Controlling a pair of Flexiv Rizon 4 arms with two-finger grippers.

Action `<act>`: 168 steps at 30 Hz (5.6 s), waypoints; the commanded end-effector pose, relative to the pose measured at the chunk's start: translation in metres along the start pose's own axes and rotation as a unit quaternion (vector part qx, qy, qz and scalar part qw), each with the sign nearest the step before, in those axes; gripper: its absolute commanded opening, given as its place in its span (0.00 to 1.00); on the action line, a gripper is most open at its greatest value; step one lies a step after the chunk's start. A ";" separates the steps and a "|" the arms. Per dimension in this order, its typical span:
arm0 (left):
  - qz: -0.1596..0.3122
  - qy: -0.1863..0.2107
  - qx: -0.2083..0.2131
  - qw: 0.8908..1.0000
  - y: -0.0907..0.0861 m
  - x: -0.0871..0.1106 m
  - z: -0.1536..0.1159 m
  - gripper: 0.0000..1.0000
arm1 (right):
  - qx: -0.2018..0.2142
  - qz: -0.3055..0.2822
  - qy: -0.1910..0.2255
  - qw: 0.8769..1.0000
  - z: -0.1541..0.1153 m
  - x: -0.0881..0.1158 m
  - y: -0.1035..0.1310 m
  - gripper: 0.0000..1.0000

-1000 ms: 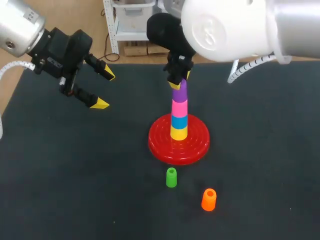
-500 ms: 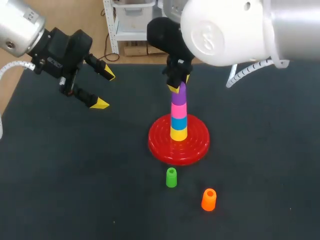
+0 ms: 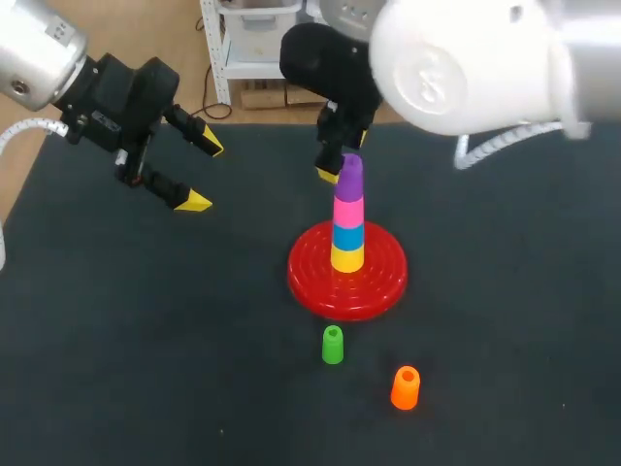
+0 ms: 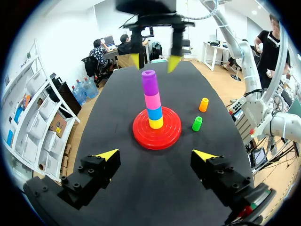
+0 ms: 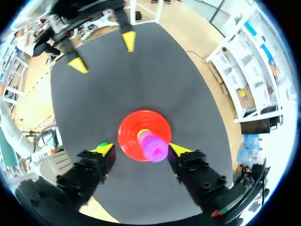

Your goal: Pick up and stack the cylinders on the red base in this order: pink,purple,orange,green

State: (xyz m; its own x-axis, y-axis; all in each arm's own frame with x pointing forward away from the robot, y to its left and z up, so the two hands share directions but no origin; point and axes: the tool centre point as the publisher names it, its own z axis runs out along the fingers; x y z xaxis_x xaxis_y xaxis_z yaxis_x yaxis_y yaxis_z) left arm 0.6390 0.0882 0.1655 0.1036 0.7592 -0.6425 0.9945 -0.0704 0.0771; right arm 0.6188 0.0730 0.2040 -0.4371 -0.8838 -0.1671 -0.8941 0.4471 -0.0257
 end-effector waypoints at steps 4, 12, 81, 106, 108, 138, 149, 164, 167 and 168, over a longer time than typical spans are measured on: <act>0.001 0.000 0.001 1.000 0.001 0.000 0.000 1.00 | -0.004 -0.067 -0.039 0.997 -0.001 0.068 0.050 1.00; 0.001 0.000 0.001 1.000 0.001 0.000 0.000 1.00 | -0.014 -0.102 -0.015 0.995 0.038 0.112 0.086 1.00; 0.001 0.000 0.001 1.000 0.001 0.000 0.000 1.00 | -0.076 -0.129 0.063 0.987 0.145 0.173 0.141 0.88; 0.001 0.000 0.001 1.000 0.001 0.000 0.000 1.00 | -0.061 -0.109 0.101 0.987 0.081 0.160 0.122 0.00; 0.001 0.000 0.001 1.000 0.001 0.000 0.000 1.00 | -0.057 -0.102 0.099 0.988 0.060 0.154 0.115 0.00; 0.001 0.000 0.001 1.000 0.001 0.000 0.000 1.00 | 0.003 -0.043 0.044 0.998 -0.060 0.023 0.002 0.00; 0.001 0.000 0.001 1.000 0.001 0.000 0.000 1.00 | 0.007 -0.031 0.042 0.999 -0.039 0.003 -0.030 0.00; 0.001 0.000 0.001 1.000 0.001 0.000 0.000 1.00 | -0.002 -0.034 0.040 0.999 -0.023 -0.007 -0.031 0.00; 0.001 0.000 0.001 1.000 0.001 0.000 0.000 1.00 | -0.004 -0.034 0.041 0.999 -0.019 -0.007 -0.031 0.00; 0.001 0.000 0.001 1.000 0.001 0.000 0.000 1.00 | -0.005 -0.034 0.042 0.999 -0.018 -0.007 -0.031 0.00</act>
State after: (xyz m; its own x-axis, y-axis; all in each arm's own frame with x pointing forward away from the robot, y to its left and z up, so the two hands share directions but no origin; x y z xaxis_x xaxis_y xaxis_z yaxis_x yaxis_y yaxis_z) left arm 0.6390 0.0882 0.1655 0.1036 0.7592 -0.6425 0.9945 -0.0704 0.0771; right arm 0.6461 0.0624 0.2300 -0.3818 -0.9205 -0.0837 -0.9224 0.3852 -0.0292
